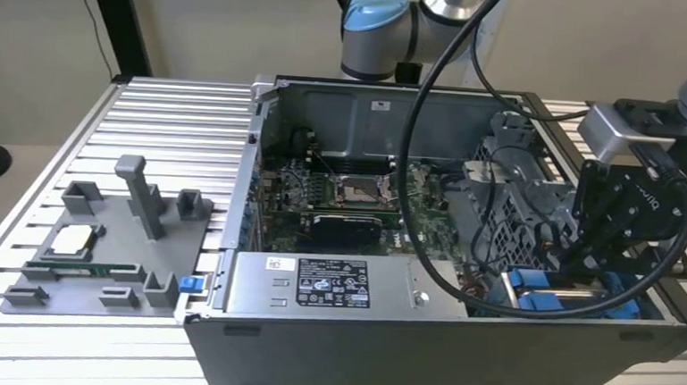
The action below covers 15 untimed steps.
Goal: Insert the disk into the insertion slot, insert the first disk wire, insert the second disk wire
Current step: 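Insert the second disk wire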
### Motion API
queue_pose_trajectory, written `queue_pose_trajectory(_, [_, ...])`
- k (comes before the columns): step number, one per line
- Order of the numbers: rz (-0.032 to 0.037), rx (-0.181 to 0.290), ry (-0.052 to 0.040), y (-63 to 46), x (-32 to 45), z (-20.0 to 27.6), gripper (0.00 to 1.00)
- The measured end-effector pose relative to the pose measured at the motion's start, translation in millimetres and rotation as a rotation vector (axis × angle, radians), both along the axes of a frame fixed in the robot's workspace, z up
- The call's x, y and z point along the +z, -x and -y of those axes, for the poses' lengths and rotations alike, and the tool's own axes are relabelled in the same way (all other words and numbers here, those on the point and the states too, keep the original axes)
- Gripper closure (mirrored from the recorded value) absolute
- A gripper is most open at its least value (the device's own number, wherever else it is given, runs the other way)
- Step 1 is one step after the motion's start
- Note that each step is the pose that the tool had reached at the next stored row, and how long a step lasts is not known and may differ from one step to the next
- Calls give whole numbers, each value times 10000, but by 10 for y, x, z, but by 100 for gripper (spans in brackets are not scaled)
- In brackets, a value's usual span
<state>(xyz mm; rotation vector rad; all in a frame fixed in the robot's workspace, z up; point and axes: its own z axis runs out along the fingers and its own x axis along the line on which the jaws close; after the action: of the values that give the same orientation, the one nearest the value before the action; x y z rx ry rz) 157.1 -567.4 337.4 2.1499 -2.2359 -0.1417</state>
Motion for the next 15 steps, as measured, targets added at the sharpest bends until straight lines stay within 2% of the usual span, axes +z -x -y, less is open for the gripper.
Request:
queue_pose_trajectory(2, [-1,1,-2,0,-1,0,100])
queue_pose_trajectory(3, [-6,1,-3,0,6,0,0])
queue_pose_trajectory(10, [-84,0,0,0,222,0,0])
queue_pose_trajectory(12, [-125,1,-2,0,251,0,0])
queue_pose_trajectory(15, [-150,0,-2,0,299,0,0])
